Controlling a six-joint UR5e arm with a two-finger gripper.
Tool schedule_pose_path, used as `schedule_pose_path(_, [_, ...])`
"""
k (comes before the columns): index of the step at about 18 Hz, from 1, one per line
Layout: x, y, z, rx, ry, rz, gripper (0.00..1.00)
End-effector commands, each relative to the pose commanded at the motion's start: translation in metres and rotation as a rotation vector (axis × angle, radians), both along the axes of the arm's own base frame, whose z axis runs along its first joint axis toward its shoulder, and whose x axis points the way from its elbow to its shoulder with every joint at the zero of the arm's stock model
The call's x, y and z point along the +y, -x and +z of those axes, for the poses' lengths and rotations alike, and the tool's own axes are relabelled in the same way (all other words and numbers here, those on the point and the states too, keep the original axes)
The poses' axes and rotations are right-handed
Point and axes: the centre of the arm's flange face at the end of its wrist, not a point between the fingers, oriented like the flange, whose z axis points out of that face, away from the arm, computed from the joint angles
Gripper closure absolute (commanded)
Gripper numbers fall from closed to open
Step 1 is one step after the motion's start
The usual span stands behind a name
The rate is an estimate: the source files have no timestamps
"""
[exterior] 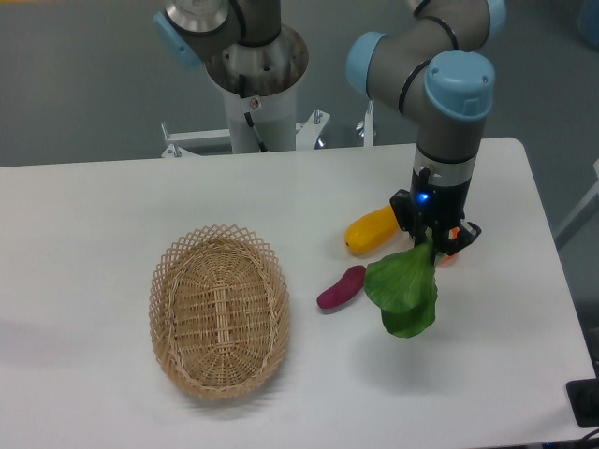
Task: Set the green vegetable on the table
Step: 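Hold the green bok choy in the gripper and begin lowering it, then lower the held bok choy onto the table beside the sweet potato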
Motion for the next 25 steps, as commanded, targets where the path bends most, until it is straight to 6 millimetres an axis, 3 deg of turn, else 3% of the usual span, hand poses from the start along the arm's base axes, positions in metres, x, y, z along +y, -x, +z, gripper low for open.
schedule_pose_path(11, [-0.001,-0.003,-0.014,-0.016,0.013,0.001,0.66])
schedule_pose_path(15, [0.001,-0.003,-0.028,-0.008,0.01,0.0,0.67])
schedule_pose_path(19, [0.004,-0.001,-0.056,0.028,0.001,-0.004,0.67])
schedule_pose_path(25, [0.013,0.026,-0.102,0.062,0.042,0.006,0.66])
